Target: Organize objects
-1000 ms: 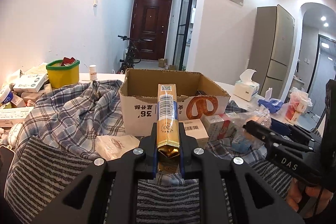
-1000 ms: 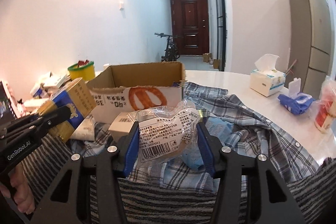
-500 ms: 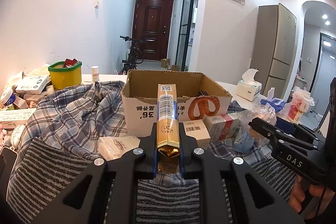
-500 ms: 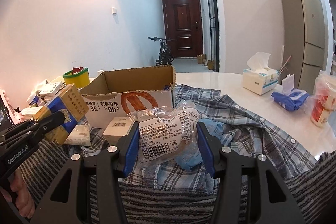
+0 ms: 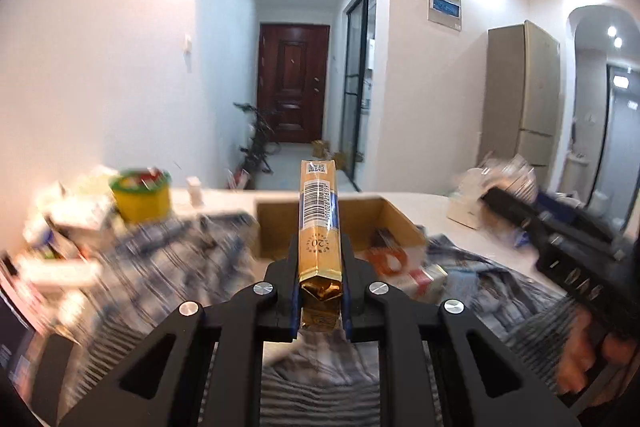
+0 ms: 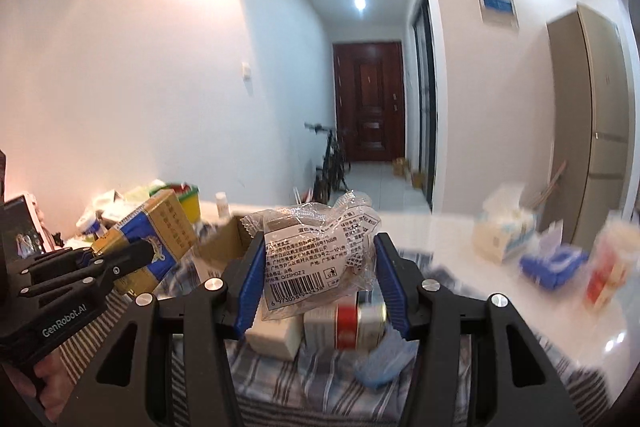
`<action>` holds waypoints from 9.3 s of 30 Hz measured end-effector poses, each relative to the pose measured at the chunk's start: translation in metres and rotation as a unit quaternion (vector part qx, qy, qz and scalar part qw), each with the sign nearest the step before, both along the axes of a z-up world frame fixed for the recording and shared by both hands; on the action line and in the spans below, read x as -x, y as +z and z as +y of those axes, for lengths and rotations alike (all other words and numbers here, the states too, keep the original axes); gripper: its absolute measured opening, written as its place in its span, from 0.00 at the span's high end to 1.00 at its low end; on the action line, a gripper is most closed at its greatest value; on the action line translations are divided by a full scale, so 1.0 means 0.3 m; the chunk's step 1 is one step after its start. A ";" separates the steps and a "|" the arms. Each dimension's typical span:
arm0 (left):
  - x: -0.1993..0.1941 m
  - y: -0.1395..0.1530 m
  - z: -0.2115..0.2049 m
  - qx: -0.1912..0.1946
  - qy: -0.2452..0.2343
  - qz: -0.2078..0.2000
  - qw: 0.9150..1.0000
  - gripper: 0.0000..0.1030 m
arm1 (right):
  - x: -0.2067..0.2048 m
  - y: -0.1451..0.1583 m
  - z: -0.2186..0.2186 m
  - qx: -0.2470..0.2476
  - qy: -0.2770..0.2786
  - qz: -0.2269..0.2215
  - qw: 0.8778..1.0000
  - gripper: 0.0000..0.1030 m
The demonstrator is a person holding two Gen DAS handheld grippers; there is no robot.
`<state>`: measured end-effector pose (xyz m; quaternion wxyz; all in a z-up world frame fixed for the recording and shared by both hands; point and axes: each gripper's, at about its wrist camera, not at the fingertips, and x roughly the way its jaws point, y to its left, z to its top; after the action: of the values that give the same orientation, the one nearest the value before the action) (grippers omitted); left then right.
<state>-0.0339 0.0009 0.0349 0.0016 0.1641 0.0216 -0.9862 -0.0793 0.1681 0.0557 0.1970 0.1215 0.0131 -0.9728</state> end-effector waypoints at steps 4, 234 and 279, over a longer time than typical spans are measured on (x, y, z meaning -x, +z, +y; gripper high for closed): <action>-0.014 0.128 -0.019 0.000 -0.001 0.039 0.999 0.84 | -0.014 0.136 -0.003 0.004 -0.001 0.049 0.999 0.50; -0.173 0.212 -0.108 -0.054 0.016 0.145 0.988 0.00 | -0.044 0.222 0.031 0.016 -0.101 0.112 0.988 0.00; -0.049 -0.243 -0.155 -0.064 0.021 -0.113 0.991 0.00 | -0.047 -0.161 0.121 -0.019 -0.089 -0.043 0.995 0.00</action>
<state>-0.0194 -0.0455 -0.0382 0.0144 0.2735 0.0882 -0.9577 -0.0651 0.2045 0.0074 0.1080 0.1682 0.0127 -0.9797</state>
